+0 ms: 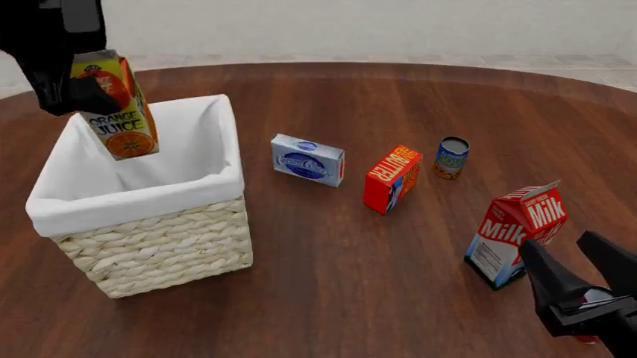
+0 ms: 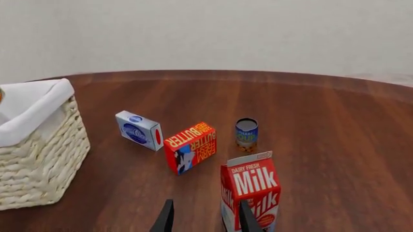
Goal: Pick up the orange juice, and put it in the basket.
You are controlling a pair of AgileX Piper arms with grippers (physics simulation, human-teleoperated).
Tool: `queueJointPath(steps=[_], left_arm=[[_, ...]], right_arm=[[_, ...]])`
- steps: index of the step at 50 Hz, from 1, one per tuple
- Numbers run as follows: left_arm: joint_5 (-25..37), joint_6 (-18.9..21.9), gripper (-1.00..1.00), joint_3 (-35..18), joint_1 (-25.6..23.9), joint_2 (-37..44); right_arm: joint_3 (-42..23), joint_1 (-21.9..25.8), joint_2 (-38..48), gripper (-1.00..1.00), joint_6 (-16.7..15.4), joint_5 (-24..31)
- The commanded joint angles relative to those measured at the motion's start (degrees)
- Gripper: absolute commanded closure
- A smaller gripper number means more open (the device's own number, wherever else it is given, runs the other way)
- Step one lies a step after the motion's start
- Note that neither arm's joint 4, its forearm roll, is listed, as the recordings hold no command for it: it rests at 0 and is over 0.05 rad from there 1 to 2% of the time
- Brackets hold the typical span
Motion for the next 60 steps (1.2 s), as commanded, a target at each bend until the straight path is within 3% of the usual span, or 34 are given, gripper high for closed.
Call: queueJointPath(steps=[1,6,10,13,28,39,40,60], left_arm=[[0.0,0.65,1.0,2.59,-0.96,-0.33],[0.0,-1.28,1.0,3.84,-2.22,-0.5],[0.0,0.28,1.0,4.62,-0.19,-0.42],[0.0,-1.45,1.0,4.51,-2.03,-0.3],[-0.01,-2.65,1.0,5.77,-3.37,0.04],[-0.01,-1.99,1.0,5.87,-3.07,-0.12],[-0.01,-1.49,-1.0,5.97,-2.87,-0.25],[-0.03,-0.57,-1.0,5.08,-2.85,-0.28]], right_arm=[[0.0,0.34,0.71,-1.0,-0.07,-0.29],[0.0,0.42,0.56,-1.0,-0.03,-0.11],[0.0,0.54,0.63,-1.0,-0.12,-0.07],[0.0,0.57,1.32,-1.0,-0.15,-0.65],[0.0,0.8,4.1,-1.0,-0.48,-2.89],[0.0,1.16,5.21,-1.0,-0.46,-3.76],[0.0,1.18,5.19,-1.0,-0.42,-3.74],[0.0,1.32,5.01,-1.0,-0.36,-3.38]])
